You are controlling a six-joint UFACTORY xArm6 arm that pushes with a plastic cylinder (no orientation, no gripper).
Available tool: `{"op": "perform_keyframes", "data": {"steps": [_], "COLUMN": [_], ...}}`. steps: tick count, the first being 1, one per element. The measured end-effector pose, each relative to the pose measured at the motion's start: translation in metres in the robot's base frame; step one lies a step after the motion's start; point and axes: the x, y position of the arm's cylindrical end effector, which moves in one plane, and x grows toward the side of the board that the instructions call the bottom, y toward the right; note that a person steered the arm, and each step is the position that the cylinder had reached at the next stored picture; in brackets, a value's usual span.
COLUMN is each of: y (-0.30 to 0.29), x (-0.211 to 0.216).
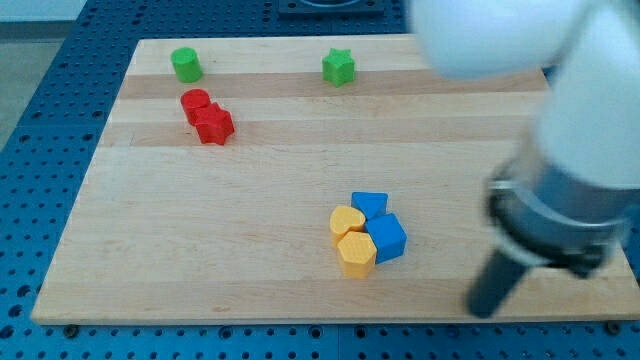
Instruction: Slightly move the yellow blocks
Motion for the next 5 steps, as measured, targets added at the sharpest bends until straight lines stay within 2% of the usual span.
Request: {"op": "perform_keyframes", "data": {"steps": [1, 2, 3, 5], "y": [-0.079, -0.149, -0.187, -0.179], "x": [-0.019, -0.07, -0.117, -0.082]}}
